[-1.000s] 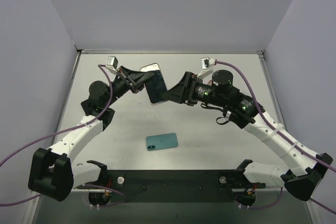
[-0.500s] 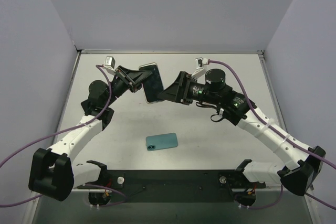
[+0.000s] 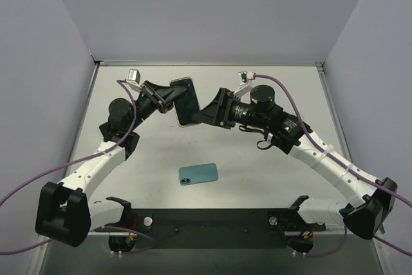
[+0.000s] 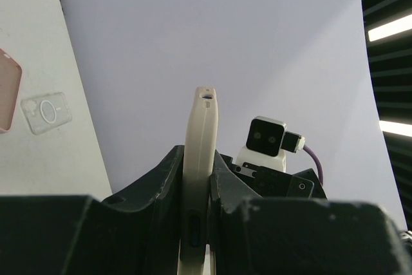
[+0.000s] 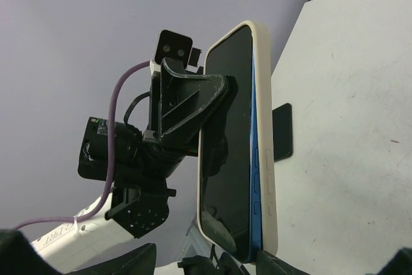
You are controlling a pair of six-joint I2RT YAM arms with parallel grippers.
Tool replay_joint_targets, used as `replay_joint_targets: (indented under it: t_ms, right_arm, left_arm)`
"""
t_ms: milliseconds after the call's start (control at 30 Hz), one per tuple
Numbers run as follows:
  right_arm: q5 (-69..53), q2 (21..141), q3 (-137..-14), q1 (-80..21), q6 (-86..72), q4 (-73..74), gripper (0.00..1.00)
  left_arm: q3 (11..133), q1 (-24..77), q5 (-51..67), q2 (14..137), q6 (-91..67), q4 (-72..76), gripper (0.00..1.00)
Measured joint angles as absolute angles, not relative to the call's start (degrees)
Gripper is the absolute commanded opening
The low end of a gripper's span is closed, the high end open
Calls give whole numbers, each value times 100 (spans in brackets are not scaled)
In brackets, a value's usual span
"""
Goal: Take the phone out of the phone case
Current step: Remove the phone case from the phone.
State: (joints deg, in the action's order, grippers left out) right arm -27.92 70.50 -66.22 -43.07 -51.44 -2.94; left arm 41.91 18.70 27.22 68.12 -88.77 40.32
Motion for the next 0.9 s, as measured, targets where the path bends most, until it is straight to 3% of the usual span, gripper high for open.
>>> replay_joint_targets:
  t_ms: [900]
  right_arm:
    - [-2797,7277,-6438,-4230,-5144,-499,57]
  left_arm:
    - [4147,1852,2609,6812,-8720,3935,0]
